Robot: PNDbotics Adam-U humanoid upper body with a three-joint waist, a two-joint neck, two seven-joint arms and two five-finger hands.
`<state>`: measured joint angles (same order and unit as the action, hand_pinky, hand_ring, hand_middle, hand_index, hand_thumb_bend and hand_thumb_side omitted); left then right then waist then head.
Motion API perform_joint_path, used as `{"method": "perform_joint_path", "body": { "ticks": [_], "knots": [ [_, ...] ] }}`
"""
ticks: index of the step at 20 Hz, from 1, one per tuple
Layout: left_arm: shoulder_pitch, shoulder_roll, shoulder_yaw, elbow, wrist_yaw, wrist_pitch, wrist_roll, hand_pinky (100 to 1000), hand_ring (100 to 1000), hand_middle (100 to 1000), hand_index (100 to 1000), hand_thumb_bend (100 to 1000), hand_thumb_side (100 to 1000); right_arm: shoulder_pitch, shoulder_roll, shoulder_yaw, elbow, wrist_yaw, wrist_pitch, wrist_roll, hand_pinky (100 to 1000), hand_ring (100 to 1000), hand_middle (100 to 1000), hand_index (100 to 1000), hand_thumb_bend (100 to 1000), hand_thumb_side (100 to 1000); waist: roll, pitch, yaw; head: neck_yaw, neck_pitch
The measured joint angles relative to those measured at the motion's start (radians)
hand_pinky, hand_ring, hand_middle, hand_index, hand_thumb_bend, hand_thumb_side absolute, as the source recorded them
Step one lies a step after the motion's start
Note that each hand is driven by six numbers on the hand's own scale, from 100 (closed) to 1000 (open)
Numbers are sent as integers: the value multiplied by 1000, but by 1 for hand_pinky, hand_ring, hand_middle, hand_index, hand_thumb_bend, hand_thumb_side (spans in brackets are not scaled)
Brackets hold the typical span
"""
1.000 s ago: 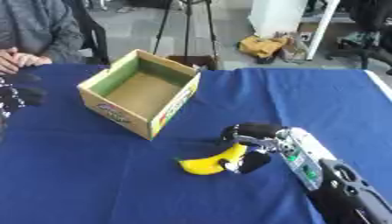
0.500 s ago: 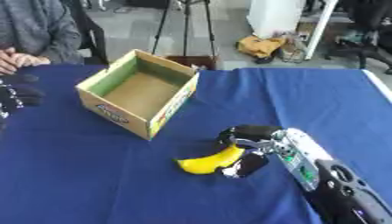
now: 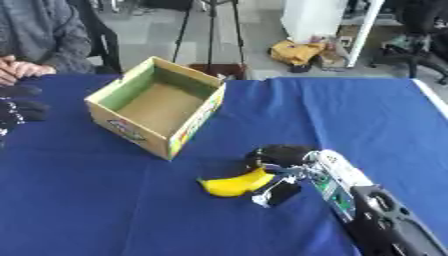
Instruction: Pick up objects on the table and place them in the box.
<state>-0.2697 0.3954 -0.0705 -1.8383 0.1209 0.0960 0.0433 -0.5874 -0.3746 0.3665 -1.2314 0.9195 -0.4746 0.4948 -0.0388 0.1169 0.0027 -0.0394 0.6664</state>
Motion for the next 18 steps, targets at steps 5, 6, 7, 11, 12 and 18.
{"method": "perform_joint_path", "body": {
  "ticks": [5,6,7,11,12,18],
  "knots": [
    [0,0,0,0,0,-1,-1,674,663,703,706,348,1000,-1,2,-2,5,20,-5,-31,682,567,557,625,100,464,0,0,1,-3,0],
    [0,0,0,0,0,-1,-1,674,663,703,706,348,1000,-1,4,-2,4,24,-3,-42,672,550,541,608,100,455,0,0,1,-3,0],
    [0,0,0,0,0,-1,-1,674,663,703,706,348,1000,-1,4,-2,4,30,-2,-53,660,529,517,579,100,440,0,0,1,-3,0],
    [0,0,0,0,0,-1,-1,675,663,703,706,348,1000,-1,4,-2,3,45,2,-104,659,526,512,574,100,431,-1,0,1,-3,0],
    [0,0,0,0,0,-1,-1,675,663,703,706,348,1000,-2,3,-2,1,48,3,-115,660,527,514,576,100,429,-1,0,1,-4,0],
    [0,0,0,0,0,-2,-2,675,663,703,706,349,1000,-34,-6,-9,-38,49,19,-150,664,527,511,578,100,399,-4,0,4,-4,-1]
  ]
}}
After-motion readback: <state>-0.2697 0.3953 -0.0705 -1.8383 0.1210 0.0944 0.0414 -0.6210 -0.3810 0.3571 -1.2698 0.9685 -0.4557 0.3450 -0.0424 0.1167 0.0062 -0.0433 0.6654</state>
